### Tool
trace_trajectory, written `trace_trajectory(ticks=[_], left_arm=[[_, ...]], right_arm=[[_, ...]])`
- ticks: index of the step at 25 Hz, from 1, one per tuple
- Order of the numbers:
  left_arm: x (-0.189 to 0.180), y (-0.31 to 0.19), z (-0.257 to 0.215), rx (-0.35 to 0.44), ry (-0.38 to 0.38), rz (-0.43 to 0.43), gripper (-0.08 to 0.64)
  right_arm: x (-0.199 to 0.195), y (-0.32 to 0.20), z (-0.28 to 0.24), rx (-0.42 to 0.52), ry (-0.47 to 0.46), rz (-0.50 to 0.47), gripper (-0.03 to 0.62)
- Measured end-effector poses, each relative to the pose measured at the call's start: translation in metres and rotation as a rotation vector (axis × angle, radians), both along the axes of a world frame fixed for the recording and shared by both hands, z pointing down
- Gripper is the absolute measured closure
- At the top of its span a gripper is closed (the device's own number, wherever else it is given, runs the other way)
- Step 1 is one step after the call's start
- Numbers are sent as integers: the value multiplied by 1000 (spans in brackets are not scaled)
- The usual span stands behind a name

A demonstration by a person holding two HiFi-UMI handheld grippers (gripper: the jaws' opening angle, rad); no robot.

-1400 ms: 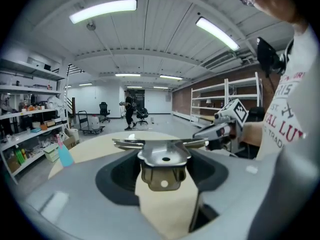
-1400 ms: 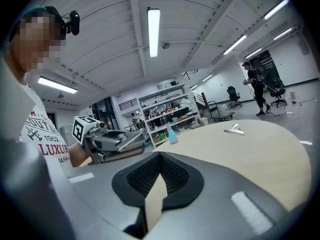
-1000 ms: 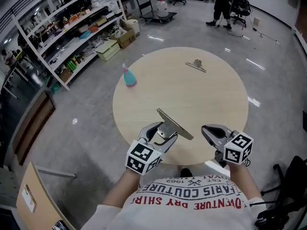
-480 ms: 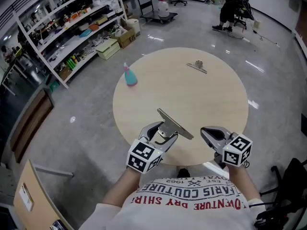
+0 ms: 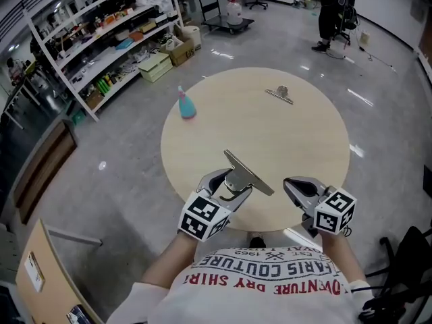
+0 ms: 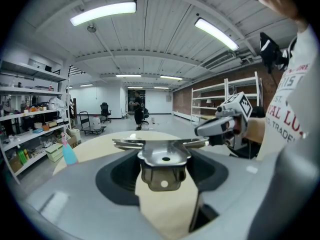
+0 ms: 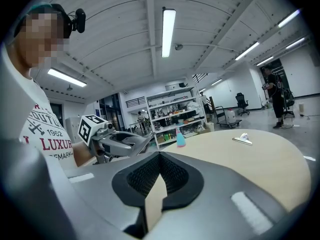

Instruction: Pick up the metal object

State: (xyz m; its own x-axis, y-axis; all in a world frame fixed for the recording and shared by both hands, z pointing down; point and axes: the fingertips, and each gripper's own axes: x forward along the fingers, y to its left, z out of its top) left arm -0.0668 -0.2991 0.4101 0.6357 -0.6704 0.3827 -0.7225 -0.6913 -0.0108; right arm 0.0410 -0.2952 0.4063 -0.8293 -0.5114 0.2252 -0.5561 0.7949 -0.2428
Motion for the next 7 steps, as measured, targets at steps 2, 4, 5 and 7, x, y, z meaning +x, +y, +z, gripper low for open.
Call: trace_trajectory(ticks=[2,4,5,7], left_arm=[[1,3,2,2,-2,3,278],[1,7,7,3,-4,7,278],[1,9,11,3,-5,9,278],[-1,13,18,3,-7,13,278]], right_arm=[[0,3,2,2,0,0,592],[0,7,7,5,-2,2,592],[-1,10,11,5,-3,3,592],[-3,14,18,5,-4,5,591]])
